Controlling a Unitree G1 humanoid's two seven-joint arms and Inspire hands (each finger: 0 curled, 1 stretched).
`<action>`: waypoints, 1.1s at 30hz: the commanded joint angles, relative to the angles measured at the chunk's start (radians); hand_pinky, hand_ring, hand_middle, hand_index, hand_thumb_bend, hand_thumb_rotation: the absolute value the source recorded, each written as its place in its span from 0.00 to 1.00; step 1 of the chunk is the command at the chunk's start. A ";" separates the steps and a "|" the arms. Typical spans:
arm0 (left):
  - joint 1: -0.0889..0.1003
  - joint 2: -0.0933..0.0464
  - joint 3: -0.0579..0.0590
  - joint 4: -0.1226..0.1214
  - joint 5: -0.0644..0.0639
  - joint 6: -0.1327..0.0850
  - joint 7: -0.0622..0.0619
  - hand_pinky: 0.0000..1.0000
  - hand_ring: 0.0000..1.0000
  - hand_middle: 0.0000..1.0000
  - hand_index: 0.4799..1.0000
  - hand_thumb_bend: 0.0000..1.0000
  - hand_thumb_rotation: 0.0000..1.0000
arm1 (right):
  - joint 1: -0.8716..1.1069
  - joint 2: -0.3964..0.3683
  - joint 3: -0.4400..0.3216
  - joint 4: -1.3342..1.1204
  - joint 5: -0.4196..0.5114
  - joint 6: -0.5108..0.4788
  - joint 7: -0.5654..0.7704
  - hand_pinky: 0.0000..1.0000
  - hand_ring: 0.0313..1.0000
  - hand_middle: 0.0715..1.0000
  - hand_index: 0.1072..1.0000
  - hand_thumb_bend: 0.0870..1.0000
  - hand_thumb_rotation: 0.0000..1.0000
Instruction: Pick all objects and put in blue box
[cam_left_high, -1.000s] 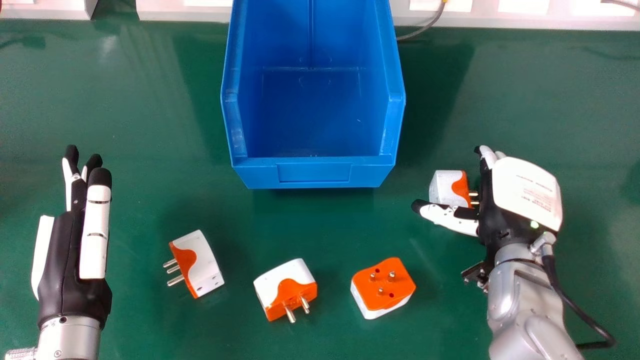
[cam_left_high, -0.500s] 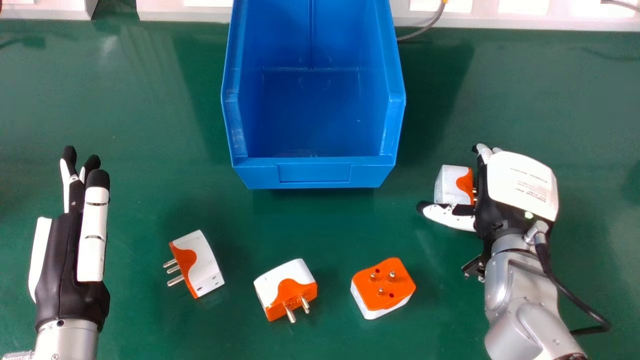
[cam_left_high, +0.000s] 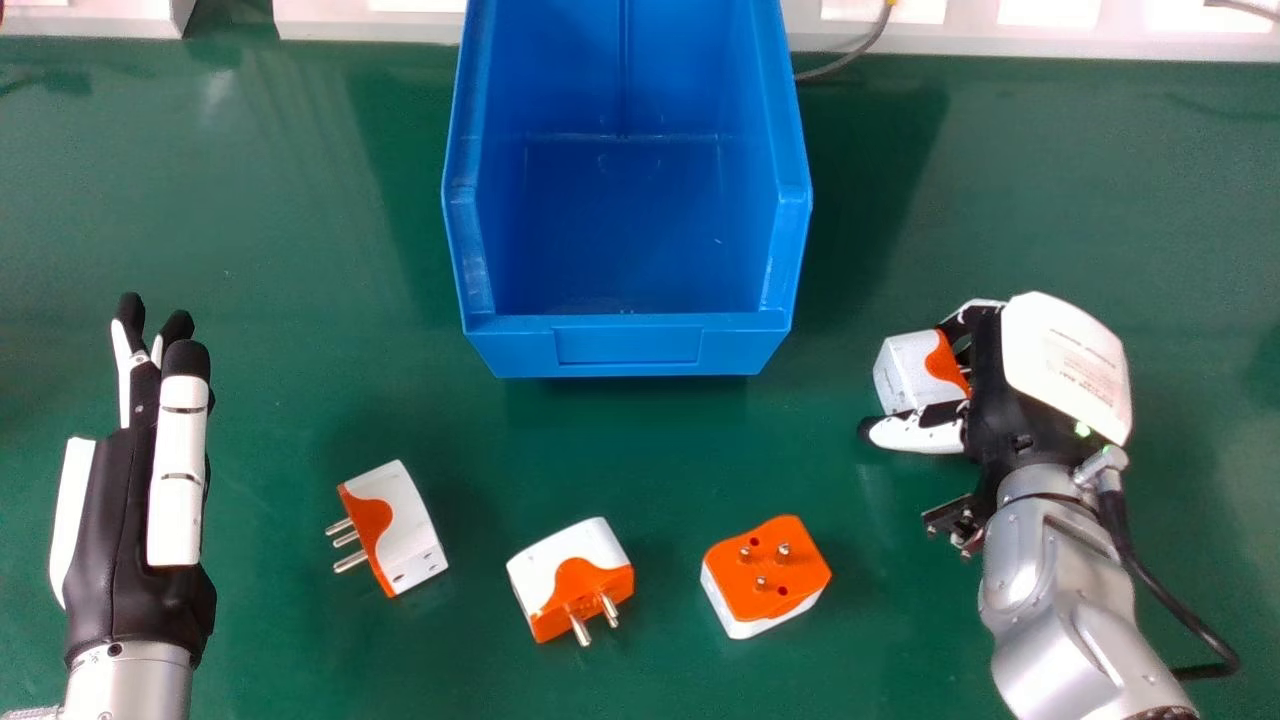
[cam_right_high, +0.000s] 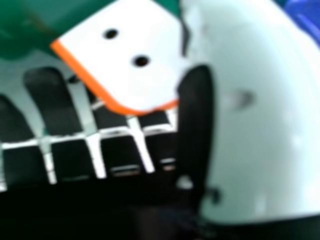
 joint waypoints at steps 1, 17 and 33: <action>0.008 0.011 0.006 -0.025 0.006 -0.011 -0.001 1.00 1.00 1.00 1.00 0.50 1.00 | 0.028 0.002 -0.002 0.005 0.018 0.005 0.009 0.21 0.26 0.36 0.43 0.44 0.13; 0.015 0.019 0.007 -0.031 0.005 -0.011 -0.014 1.00 1.00 1.00 1.00 0.50 1.00 | 0.151 -0.006 -0.034 -0.236 0.037 0.034 0.018 0.15 0.19 0.25 0.41 0.44 0.13; 0.032 0.021 0.011 -0.051 0.012 -0.002 -0.010 1.00 1.00 1.00 1.00 0.52 1.00 | 0.538 -0.023 -0.016 -0.859 -0.011 -0.127 0.042 0.05 0.05 0.07 0.41 0.44 0.13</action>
